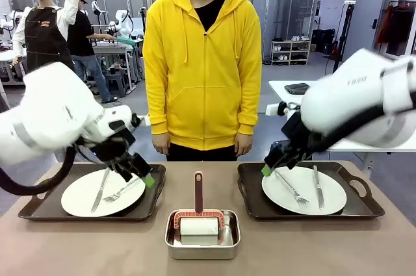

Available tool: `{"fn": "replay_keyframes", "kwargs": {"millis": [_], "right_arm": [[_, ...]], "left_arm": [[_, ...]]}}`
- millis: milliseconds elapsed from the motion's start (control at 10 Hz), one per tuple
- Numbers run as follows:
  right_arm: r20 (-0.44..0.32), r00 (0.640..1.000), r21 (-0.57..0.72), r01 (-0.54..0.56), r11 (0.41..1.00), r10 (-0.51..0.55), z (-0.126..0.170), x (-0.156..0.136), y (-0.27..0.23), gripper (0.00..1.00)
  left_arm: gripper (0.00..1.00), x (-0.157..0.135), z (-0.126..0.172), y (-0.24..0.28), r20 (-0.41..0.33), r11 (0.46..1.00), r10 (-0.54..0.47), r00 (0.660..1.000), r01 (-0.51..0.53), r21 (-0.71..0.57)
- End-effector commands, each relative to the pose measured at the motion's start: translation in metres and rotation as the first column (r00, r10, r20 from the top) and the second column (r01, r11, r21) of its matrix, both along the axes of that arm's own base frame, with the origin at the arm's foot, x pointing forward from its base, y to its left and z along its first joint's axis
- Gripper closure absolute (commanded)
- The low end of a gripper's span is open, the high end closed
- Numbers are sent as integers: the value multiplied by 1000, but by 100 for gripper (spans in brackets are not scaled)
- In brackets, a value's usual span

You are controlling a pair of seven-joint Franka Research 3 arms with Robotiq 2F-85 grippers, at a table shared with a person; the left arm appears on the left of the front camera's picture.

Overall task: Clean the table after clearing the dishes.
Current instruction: When the left (or right) Handle tray is removed, use the left hand (or right hand) to clean the left (or right) side of the table with the Lint Roller.

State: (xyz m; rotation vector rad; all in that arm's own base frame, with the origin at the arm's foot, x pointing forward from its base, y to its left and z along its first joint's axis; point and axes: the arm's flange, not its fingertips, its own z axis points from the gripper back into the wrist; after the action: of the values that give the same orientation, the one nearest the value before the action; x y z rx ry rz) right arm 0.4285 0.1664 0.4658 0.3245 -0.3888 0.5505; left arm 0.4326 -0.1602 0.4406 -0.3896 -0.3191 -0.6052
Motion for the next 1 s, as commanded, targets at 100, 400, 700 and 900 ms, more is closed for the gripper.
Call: {"fn": "replay_keyframes", "kwargs": {"millis": [100, 400, 700, 900], "right_arm": [[-275, 961, 307, 50, 950, 38, 11, 31, -33, 0], [-513, 836, 610, 196, 768, 194, -2, 35, -92, 0], [-591, 780, 725, 402, 559, 206, -7, 25, -196, 0], [-605, 788, 728, 493, 476, 110, -12, 5, -275, 0]], "left_arm": [[0, 30, 22, 63, -261, 952, -80, 962, -3, -305], [0, 21, 21, 138, -329, 775, -228, 916, -34, -631], [0, -6, 4, 249, -247, 563, -227, 942, -79, -822], [0, -32, -3, 320, -269, 548, -81, 960, -182, -816]]}}
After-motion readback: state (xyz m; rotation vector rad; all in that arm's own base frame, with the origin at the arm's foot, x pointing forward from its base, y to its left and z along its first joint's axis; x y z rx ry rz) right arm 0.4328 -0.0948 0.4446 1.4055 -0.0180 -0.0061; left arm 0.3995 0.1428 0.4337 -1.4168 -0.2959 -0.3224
